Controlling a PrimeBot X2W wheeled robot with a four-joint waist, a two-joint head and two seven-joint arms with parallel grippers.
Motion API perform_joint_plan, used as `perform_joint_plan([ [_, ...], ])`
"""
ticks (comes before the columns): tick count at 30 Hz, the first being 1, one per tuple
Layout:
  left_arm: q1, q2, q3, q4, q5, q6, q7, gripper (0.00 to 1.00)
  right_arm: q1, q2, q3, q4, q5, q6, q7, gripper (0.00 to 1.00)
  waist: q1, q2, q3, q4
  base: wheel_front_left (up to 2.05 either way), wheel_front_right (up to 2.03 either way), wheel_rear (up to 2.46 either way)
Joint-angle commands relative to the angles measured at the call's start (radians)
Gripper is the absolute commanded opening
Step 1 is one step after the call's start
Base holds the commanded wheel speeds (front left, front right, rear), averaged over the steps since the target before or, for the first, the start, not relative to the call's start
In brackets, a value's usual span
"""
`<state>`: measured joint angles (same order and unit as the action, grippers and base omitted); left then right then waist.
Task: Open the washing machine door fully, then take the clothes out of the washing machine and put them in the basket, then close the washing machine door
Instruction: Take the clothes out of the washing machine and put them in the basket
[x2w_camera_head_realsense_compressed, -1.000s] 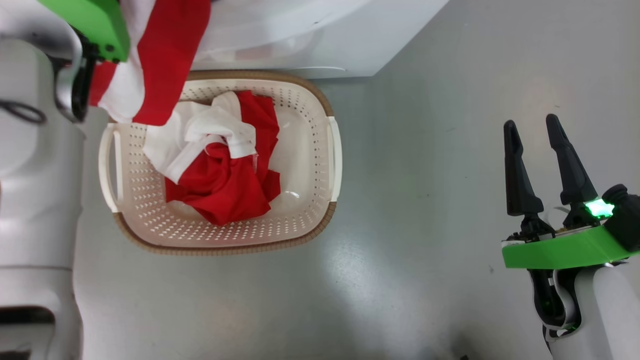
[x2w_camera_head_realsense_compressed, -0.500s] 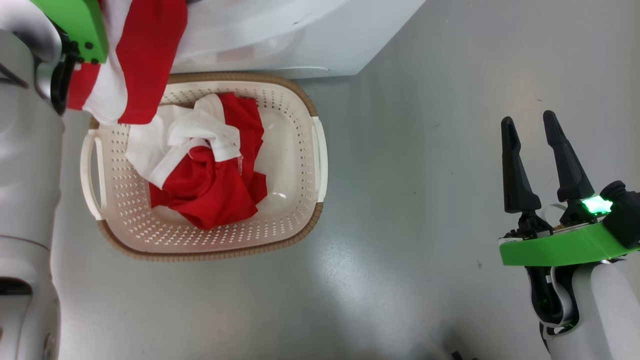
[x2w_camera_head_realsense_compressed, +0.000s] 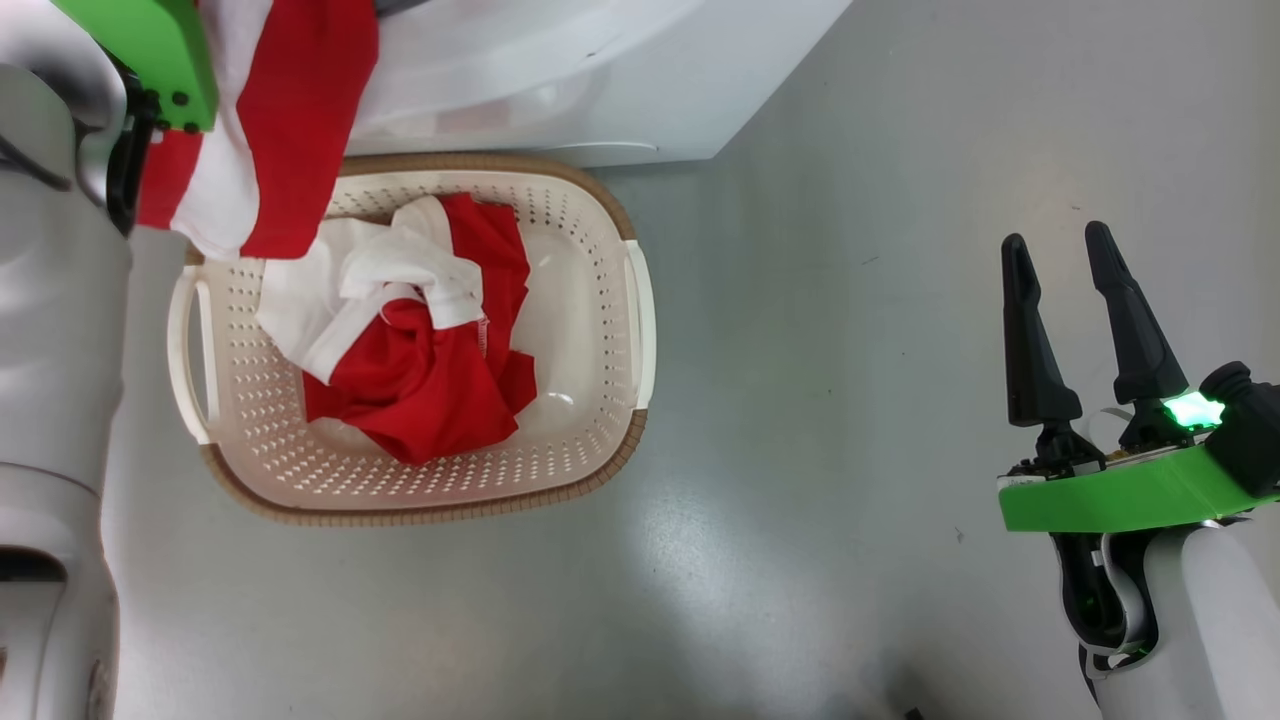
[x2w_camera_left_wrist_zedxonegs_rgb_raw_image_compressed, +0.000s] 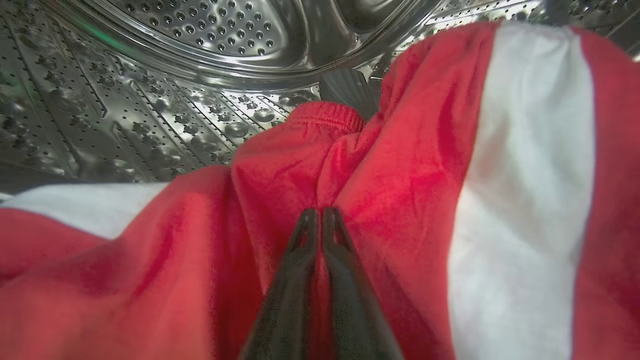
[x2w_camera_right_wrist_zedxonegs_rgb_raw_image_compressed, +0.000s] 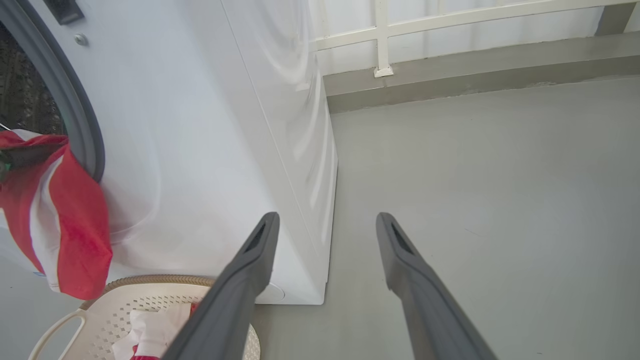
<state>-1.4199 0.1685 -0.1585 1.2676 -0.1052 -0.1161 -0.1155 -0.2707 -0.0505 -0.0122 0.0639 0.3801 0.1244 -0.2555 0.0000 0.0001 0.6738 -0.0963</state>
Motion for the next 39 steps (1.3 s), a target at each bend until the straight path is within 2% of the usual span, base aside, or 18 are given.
perform_joint_plan([
  [1,-0.022,0.040,0.007,-0.018,-0.001,-0.001,-0.015,0.00,0.016,0.000,0.021,-0.019,0.010,0.006,-0.006,1.00,0.0000,-0.0001,-0.002,0.003,0.00,0.00,0.00],
  [7,-0.003,0.027,0.024,-0.036,-0.031,0.008,-0.118,0.00,0.024,0.000,0.012,-0.018,0.005,0.006,-0.006,1.00,0.0000,-0.0001,-0.022,0.019,0.00,0.00,0.00],
  [12,0.051,0.018,0.053,-0.113,-0.065,0.017,-0.145,0.00,0.035,0.000,0.006,-0.018,-0.001,0.006,-0.006,1.00,0.0000,-0.0001,-0.047,0.032,0.00,0.00,0.00],
  [21,0.306,-0.005,0.143,-0.552,-0.084,0.041,-0.146,0.00,0.063,0.000,-0.004,-0.017,-0.014,0.006,-0.006,1.00,0.0000,-0.0001,-0.097,0.055,0.00,0.00,0.00],
  [28,0.508,-0.055,0.233,-0.874,-0.072,0.041,-0.146,0.00,0.085,0.000,-0.013,-0.020,-0.021,0.006,-0.006,1.00,0.0000,-0.0001,-0.122,0.073,0.00,0.00,0.00],
  [39,0.740,-0.113,0.324,-1.214,-0.079,0.021,-0.146,0.00,0.109,0.000,-0.018,-0.018,-0.029,0.006,-0.006,1.00,0.0000,-0.0001,-0.152,0.090,0.00,0.00,0.00],
])
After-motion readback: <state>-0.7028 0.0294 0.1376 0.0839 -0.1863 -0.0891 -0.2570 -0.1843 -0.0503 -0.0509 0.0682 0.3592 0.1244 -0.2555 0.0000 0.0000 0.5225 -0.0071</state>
